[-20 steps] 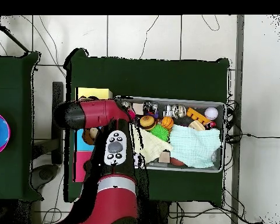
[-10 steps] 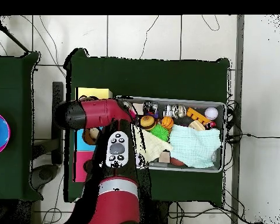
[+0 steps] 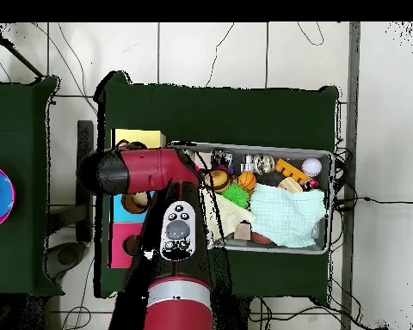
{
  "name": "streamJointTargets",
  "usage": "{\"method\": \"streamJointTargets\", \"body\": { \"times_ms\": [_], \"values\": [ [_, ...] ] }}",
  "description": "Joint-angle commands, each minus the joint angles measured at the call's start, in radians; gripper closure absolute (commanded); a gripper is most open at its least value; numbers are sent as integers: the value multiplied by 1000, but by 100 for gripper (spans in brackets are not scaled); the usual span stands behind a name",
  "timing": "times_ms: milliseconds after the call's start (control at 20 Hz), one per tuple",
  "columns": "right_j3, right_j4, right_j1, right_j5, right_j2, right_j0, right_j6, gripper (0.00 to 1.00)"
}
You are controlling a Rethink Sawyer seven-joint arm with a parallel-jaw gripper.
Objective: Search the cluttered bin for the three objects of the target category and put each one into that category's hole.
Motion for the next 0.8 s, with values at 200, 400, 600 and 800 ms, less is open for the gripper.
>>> {"method": "streamJointTargets", "body": {
  "times_ms": [200, 400, 600, 800],
  "values": [
    [140, 21, -64, 51, 94, -48, 33, 100],
    [166, 20, -87, 48, 94, -45, 36, 100],
    [202, 13, -112, 43, 101, -59, 16, 100],
    [232, -6, -133, 34, 104, -75, -12, 100]
  ]
}}
